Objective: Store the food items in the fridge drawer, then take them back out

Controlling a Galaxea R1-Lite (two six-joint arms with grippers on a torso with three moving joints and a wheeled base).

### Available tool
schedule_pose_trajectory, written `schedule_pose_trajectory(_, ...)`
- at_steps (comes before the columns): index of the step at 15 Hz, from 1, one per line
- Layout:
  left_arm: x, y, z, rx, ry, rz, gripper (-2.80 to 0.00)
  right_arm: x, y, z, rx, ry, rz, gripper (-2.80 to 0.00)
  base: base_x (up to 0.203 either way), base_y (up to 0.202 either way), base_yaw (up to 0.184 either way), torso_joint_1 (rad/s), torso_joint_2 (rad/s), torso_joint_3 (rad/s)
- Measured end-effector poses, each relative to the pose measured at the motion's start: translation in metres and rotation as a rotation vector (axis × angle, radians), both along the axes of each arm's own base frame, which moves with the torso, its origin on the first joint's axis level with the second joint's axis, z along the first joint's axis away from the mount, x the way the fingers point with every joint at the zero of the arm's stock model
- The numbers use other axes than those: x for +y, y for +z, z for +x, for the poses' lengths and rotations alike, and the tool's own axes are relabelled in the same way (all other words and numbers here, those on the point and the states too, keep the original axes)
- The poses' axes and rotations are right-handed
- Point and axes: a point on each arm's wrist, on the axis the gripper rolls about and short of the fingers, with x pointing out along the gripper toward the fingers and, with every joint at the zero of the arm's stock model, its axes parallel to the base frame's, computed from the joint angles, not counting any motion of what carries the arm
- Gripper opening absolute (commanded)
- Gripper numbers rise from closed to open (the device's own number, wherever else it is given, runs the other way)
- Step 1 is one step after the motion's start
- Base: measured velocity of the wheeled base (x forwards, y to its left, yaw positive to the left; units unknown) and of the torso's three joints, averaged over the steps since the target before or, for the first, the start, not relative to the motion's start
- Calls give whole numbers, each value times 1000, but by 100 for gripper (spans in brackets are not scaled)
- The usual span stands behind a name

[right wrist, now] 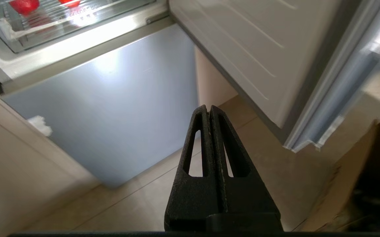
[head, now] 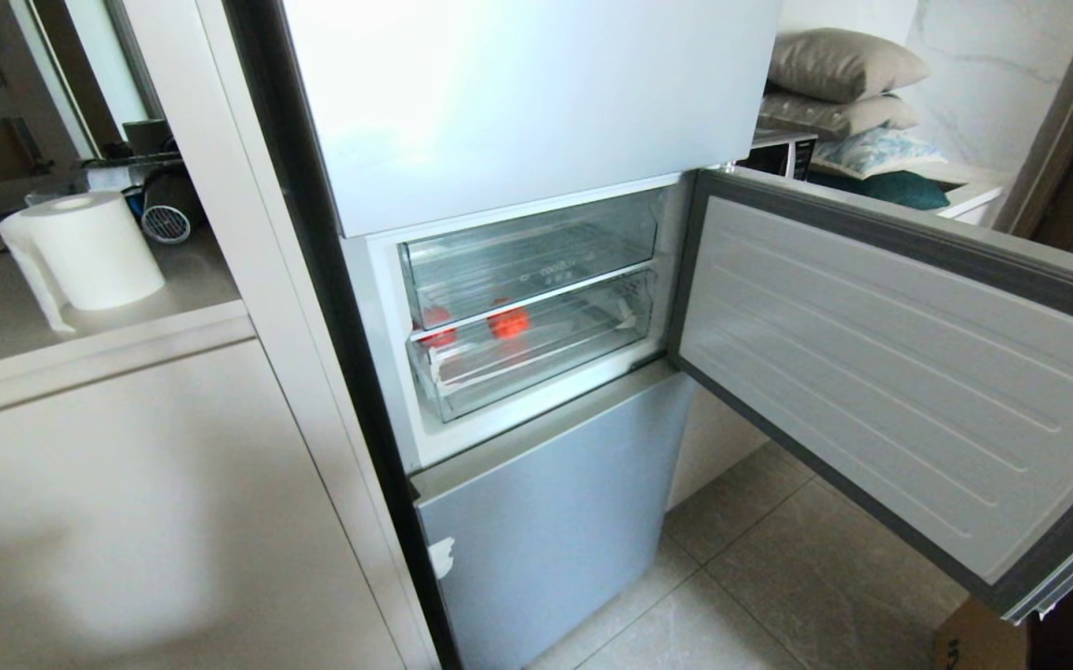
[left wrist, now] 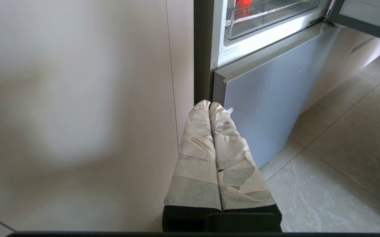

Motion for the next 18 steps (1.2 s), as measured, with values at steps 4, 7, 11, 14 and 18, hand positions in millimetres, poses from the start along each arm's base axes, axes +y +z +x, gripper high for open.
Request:
schedule_pose_trajectory(4, 0, 0, 0, 0, 1, 0, -280, 1, 19, 82, 80, -3, 56, -280, 0, 0, 0, 0, 0, 0)
schedule_pose_trajectory(7, 0, 0, 0, 0, 1, -1, -280, 0, 18, 137, 69, -62, 61, -280, 0, 0, 0, 0, 0, 0)
schedule_pose_trajectory(11, 0, 0, 0, 0, 1, -1, -280, -10, 10, 183, 24, -231, 17, -280, 0, 0, 0, 0, 0, 0)
schedule_pose_trajectory(14, 0, 0, 0, 0, 1, 0, -280, -20, 1, 201, 10, -297, 3, -280, 0, 0, 0, 0, 0, 0)
schedule_pose_trajectory(18, 0, 0, 0, 0, 1, 0, -280, -35, -7, 210, 45, -355, -2, -280, 0, 0, 0, 0, 0, 0)
